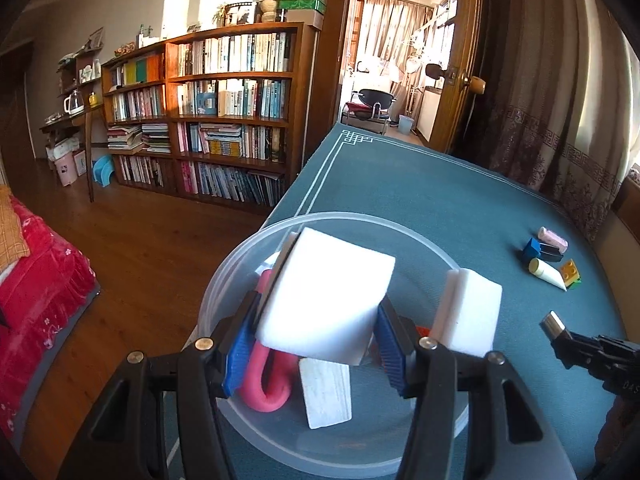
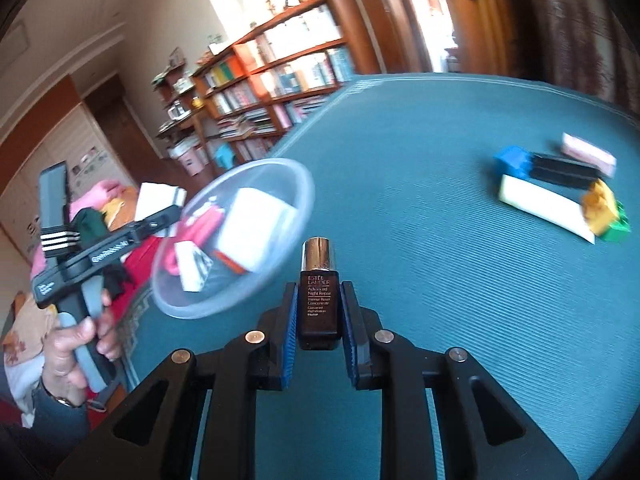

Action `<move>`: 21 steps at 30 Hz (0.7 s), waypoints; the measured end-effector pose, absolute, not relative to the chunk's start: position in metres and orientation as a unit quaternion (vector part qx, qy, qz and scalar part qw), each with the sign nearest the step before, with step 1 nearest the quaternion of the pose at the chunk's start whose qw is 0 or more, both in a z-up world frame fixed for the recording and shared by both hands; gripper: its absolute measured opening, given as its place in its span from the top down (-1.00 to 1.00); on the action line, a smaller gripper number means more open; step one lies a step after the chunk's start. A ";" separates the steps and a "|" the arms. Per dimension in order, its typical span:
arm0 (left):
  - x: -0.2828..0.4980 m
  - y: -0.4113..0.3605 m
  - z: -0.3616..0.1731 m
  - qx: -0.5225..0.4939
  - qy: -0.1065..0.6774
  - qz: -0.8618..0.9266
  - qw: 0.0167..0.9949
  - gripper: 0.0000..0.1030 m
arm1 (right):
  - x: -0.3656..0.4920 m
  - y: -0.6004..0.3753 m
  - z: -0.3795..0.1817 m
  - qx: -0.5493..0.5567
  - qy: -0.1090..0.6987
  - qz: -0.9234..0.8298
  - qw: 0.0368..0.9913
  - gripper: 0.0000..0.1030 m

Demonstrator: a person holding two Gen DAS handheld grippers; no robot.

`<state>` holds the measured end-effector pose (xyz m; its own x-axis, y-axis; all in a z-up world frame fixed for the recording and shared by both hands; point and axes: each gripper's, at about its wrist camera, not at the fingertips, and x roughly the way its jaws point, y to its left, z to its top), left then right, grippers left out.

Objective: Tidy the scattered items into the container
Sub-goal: 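Carry the bottle and the white sponge over the clear bowl with both grippers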

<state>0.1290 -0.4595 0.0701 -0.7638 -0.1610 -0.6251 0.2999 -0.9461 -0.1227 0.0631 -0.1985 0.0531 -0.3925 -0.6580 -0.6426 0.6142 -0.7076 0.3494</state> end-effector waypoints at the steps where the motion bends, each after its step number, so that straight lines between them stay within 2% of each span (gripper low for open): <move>1: 0.130 -0.464 0.070 0.320 0.111 -0.933 0.124 -0.16 | 0.066 -0.209 0.056 0.394 -0.024 -0.831 0.392 0.58; 9: 0.142 -0.486 0.066 0.318 0.129 -0.930 0.131 -0.17 | 0.076 -0.281 0.059 0.390 0.000 -0.804 0.449 0.58; 21: 0.147 -0.506 0.059 0.320 0.154 -0.926 0.130 -0.22 | 0.068 -0.337 0.039 0.401 0.038 -0.796 0.452 0.57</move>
<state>0.1467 -0.5065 0.0587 -0.7617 -0.1419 -0.6322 0.3391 -0.9187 -0.2024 0.0682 -0.3371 0.0390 -0.2707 -0.6883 -0.6730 0.7497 -0.5893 0.3010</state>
